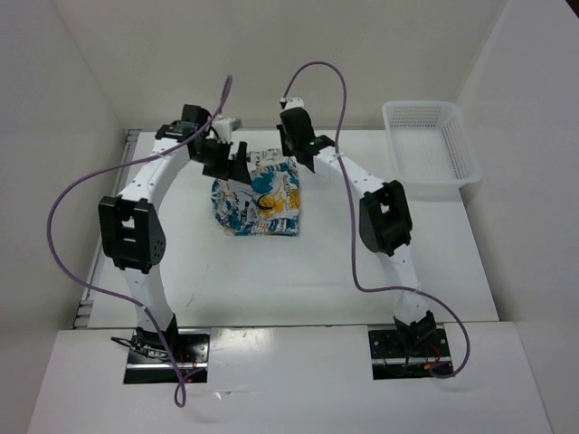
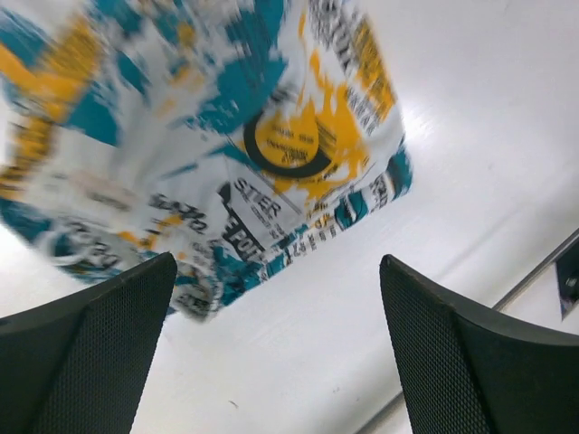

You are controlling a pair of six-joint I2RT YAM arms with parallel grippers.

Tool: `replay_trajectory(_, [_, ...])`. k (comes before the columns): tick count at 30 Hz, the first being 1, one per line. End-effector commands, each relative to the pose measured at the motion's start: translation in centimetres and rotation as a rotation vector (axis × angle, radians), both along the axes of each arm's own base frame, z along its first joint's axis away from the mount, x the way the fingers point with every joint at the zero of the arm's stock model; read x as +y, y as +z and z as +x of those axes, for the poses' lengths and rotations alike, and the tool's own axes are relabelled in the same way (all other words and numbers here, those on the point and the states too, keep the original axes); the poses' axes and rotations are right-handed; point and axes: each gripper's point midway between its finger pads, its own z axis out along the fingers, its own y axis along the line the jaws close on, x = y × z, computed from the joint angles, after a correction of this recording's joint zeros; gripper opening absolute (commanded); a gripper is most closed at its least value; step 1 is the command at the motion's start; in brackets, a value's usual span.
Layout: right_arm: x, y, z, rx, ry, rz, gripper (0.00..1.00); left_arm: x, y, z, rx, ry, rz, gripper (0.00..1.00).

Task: Fold and stack the shorts
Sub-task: Fold the shorts

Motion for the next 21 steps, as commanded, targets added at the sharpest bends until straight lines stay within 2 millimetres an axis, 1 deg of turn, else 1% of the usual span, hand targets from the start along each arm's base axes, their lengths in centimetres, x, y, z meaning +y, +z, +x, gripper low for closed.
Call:
replay_trajectory(1, [-3.4, 5.9, -2.7, -0.081, -0.001, -0.057, 0.03, 0.6, 5.1, 1.2, -0.128, -0.008, -0.110, 1.00])
replay_trajectory(2, [-3.9, 5.8, -3.5, -0.077, 0.009, -0.078, 0.04, 2.0, 4.7, 2.5, -0.169, 0.038, -0.060, 1.00])
replay_trajectory(3, [-4.7, 7.4, -4.5, -0.098, 0.023, -0.099, 0.04, 2.4, 3.5, 3.2, -0.168, 0.056, -0.031, 1.00])
replay_trajectory(4, [-5.3, 5.3, -5.9, -0.050, 0.046, -0.133, 0.04, 2.8, 3.0, 3.9, -0.180, 0.072, -0.008, 1.00])
replay_trajectory(5, [-5.5, 5.1, -6.7, -0.040, 0.074, -0.143, 0.05, 3.4, 1.6, 5.1, -0.184, 0.095, 0.028, 1.00])
replay_trajectory(6, [-6.1, 6.5, -7.6, -0.062, 0.084, -0.154, 0.05, 3.6, 0.8, 5.6, -0.180, 0.104, 0.043, 1.00])
replay_trajectory(7, [-6.5, 5.1, -8.8, -0.029, 0.110, -0.177, 0.05, 3.9, -0.1, 6.0, -0.176, 0.115, 0.062, 1.00])
replay_trajectory(8, [-6.9, 5.2, -9.4, -0.030, 0.118, -0.192, 0.05, 4.5, -1.6, 6.9, -0.172, 0.135, 0.096, 1.00])
replay_trajectory(9, [-7.4, 5.4, -10.0, -0.034, 0.131, -0.213, 0.05, 4.7, -1.9, 7.5, -0.183, 0.146, 0.110, 1.00])
replay_trajectory(10, [-8.1, 5.8, -11.0, -0.038, 0.137, -0.223, 0.05, 5.1, -2.6, 8.0, -0.185, 0.158, 0.129, 1.00])
replay_trajectory(11, [-8.6, 6.1, -11.5, -0.044, 0.135, -0.238, 0.05, 5.0, -3.6, 8.8, -0.196, 0.164, 0.149, 1.00])
replay_trajectory(12, [-9.1, 6.3, -11.9, -0.050, 0.132, -0.254, 0.05, 5.7, -4.3, 9.3, -0.201, 0.189, 0.189, 1.00])
replay_trajectory(13, [-9.6, 6.8, -12.7, -0.058, 0.137, -0.260, 0.05, 5.6, -5.1, 9.3, -0.191, 0.189, 0.210, 1.00])
replay_trajectory(14, [-9.9, 7.1, -13.0, -0.065, 0.144, -0.271, 0.05, 5.9, -6.0, 9.8, -0.190, 0.202, 0.231, 1.00])
replay_trajectory(15, [-10.2, 7.1, -13.5, -0.056, 0.145, -0.276, 0.05, 6.6, -6.4, 10.2, -0.196, 0.223, 0.264, 1.00])
replay_trajectory(16, [-10.5, 7.7, -14.0, -0.064, 0.149, -0.281, 0.05, 6.8, -6.5, 10.3, -0.197, 0.231, 0.277, 1.00])
replay_trajectory(17, [-11.1, 8.0, -14.2, -0.060, 0.145, -0.278, 0.05, 6.9, -6.4, 10.8, -0.210, 0.238, 0.282, 1.00])
replay_trajectory(18, [-11.7, 8.6, -14.1, -0.073, 0.139, -0.283, 0.06, 6.9, -5.9, 11.1, -0.224, 0.240, 0.279, 1.00])
replay_trajectory(19, [-11.9, 9.4, -14.5, -0.086, 0.142, -0.287, 0.08, 6.9, -4.3, 11.2, -0.249, 0.244, 0.274, 1.00])
replay_trajectory(20, [-12.6, 9.8, -14.5, -0.087, 0.134, -0.295, 0.09, 6.4, -2.8, 11.4, -0.276, 0.235, 0.247, 1.00])
replay_trajectory(21, [-13.2, 9.9, -14.6, -0.087, 0.125, -0.294, 0.11, 5.9, -0.8, 11.6, -0.313, 0.223, 0.213, 1.00])
